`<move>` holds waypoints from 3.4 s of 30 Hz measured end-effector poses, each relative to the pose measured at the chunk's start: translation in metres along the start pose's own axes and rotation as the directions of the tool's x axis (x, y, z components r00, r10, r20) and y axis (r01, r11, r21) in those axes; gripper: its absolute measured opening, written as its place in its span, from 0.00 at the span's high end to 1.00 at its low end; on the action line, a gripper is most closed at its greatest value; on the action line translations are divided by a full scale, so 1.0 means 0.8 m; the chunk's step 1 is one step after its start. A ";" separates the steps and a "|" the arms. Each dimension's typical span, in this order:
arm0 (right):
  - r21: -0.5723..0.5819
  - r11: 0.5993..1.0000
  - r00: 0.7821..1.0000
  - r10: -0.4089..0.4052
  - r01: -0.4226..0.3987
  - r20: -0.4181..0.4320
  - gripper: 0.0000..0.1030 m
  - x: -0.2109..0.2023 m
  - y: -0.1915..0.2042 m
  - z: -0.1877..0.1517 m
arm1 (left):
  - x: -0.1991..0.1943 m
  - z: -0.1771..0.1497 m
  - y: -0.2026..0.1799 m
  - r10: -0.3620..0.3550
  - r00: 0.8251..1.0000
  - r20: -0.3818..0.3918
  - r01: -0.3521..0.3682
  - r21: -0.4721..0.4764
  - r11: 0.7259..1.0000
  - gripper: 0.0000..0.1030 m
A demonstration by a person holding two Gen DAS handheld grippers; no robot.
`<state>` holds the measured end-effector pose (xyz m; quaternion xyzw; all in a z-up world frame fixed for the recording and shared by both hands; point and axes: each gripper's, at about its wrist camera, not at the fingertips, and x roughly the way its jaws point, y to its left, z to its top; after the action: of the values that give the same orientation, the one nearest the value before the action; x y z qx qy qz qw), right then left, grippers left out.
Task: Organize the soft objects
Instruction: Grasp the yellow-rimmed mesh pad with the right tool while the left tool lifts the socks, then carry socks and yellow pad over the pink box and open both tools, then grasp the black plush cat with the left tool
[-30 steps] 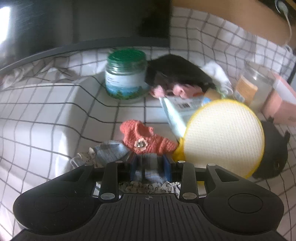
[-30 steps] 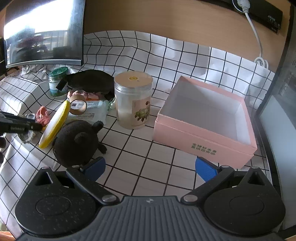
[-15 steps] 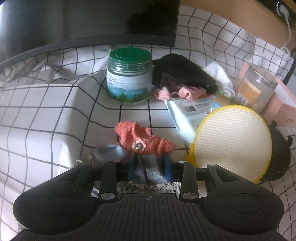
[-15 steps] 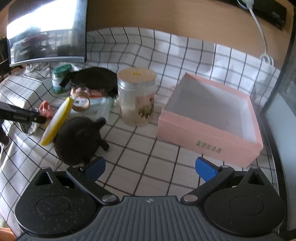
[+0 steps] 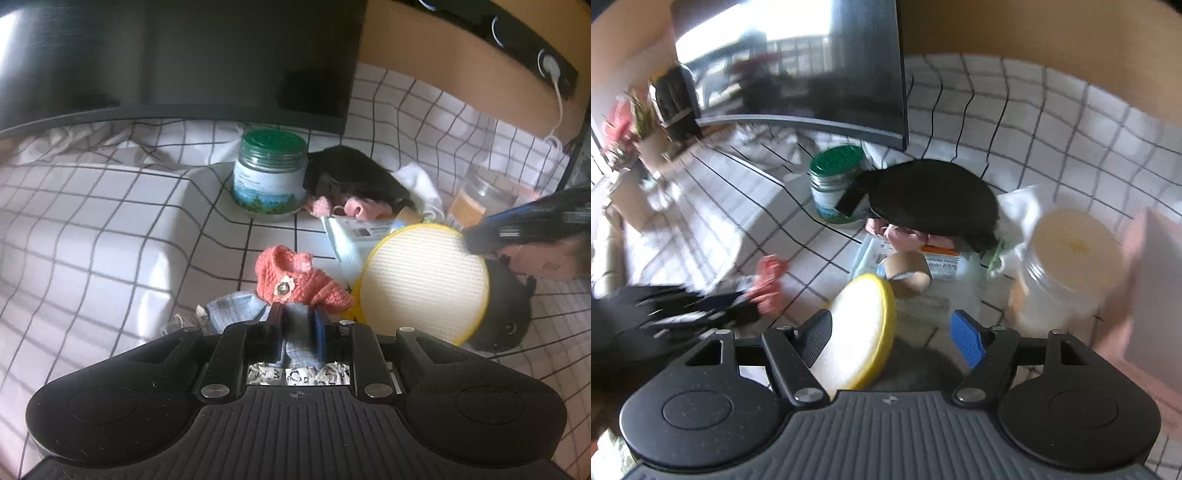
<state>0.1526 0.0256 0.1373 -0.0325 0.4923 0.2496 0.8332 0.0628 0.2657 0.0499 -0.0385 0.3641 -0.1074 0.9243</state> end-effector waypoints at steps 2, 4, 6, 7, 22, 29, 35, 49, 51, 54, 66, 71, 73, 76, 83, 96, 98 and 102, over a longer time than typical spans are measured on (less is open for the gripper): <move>0.033 0.999 0.999 0.018 -0.017 -0.047 0.38 0.023 -0.001 0.009 | -0.011 -0.006 0.003 -0.005 1.000 0.012 0.006 -0.026 1.000 0.81; 0.064 0.997 0.993 0.048 -0.041 -0.105 0.68 0.041 -0.001 0.014 | -0.022 -0.012 0.006 -0.011 1.000 0.019 0.012 -0.051 0.999 0.81; 0.077 0.994 0.988 0.083 -0.074 -0.128 0.73 0.042 0.003 0.009 | -0.031 -0.015 0.006 -0.020 0.999 0.025 0.022 -0.058 0.998 0.81; 0.067 0.994 0.988 0.096 -0.089 -0.122 0.78 0.036 0.011 0.007 | -0.036 -0.016 0.004 -0.027 0.999 0.028 0.029 -0.055 0.998 0.81; 0.171 0.984 0.979 -0.085 0.053 0.186 0.86 -0.215 -0.081 -0.058 | -0.071 0.034 -0.152 -0.434 0.901 -0.009 0.432 0.114 0.894 0.81; 0.308 0.913 0.933 -0.326 0.268 0.151 0.86 -0.270 -0.143 -0.137 | -0.018 0.045 -0.252 -0.559 0.806 -0.196 0.591 0.210 0.779 0.81; 0.428 0.849 0.916 -0.388 0.310 0.106 0.86 -0.287 -0.174 -0.205 | 0.028 0.093 -0.321 -0.595 0.781 -0.188 0.624 0.267 0.734 0.81; 0.433 0.833 0.907 -0.415 0.345 0.075 0.86 -0.282 -0.183 -0.233 | 0.194 0.146 -0.448 -0.246 0.955 -0.165 0.296 0.532 0.793 0.74; 0.415 0.840 0.907 -0.414 0.348 0.076 0.86 -0.278 -0.183 -0.230 | 0.209 0.142 -0.440 -0.226 0.947 -0.226 0.311 0.483 0.819 0.72; 0.402 0.852 0.912 -0.401 0.337 0.086 0.86 -0.272 -0.183 -0.222 | 0.218 0.145 -0.422 -0.163 0.957 -0.242 0.258 0.442 0.859 0.75; 0.378 0.891 0.877 -0.376 0.252 0.301 0.86 -0.266 -0.212 -0.102 | 0.069 0.177 -0.321 -0.415 0.903 0.108 0.383 0.232 0.894 0.75; 0.497 0.864 0.849 -0.318 0.077 0.422 0.72 -0.246 -0.274 -0.044 | 0.034 0.157 -0.266 -0.310 0.944 0.111 0.292 0.153 0.944 0.75; 0.559 0.819 0.850 -0.382 0.130 0.362 0.46 -0.221 -0.296 -0.035 | 0.025 0.144 -0.236 -0.253 0.963 0.097 0.243 0.101 0.965 0.75; 0.586 0.787 0.866 -0.418 0.194 0.275 0.45 -0.187 -0.304 -0.044 | 0.011 0.119 -0.195 -0.167 0.983 0.070 0.164 0.049 0.985 0.75; 0.403 0.871 0.904 -0.380 0.279 0.197 0.40 -0.143 -0.237 -0.083 | 0.001 0.059 -0.120 -0.077 0.997 -0.004 0.076 -0.113 0.991 0.75; 0.134 0.976 0.970 -0.192 0.172 0.147 0.23 -0.100 -0.115 -0.115 | -0.001 0.044 -0.133 -0.159 0.987 -0.015 0.154 -0.177 0.972 0.75; 0.116 0.977 0.971 -0.194 0.179 0.140 0.23 -0.097 -0.106 -0.120 | 0.006 0.041 -0.151 -0.152 0.988 -0.034 0.146 -0.137 0.980 0.75; 0.126 0.976 0.975 -0.193 0.178 0.113 0.23 -0.095 -0.104 -0.132 | 0.018 0.027 -0.186 -0.128 0.988 -0.082 0.129 0.009 0.992 0.73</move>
<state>0.0750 -0.1076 0.1308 -0.0147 0.4476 0.1433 0.8825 0.0622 0.1176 0.0782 -0.0511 0.3974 -0.1708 0.9002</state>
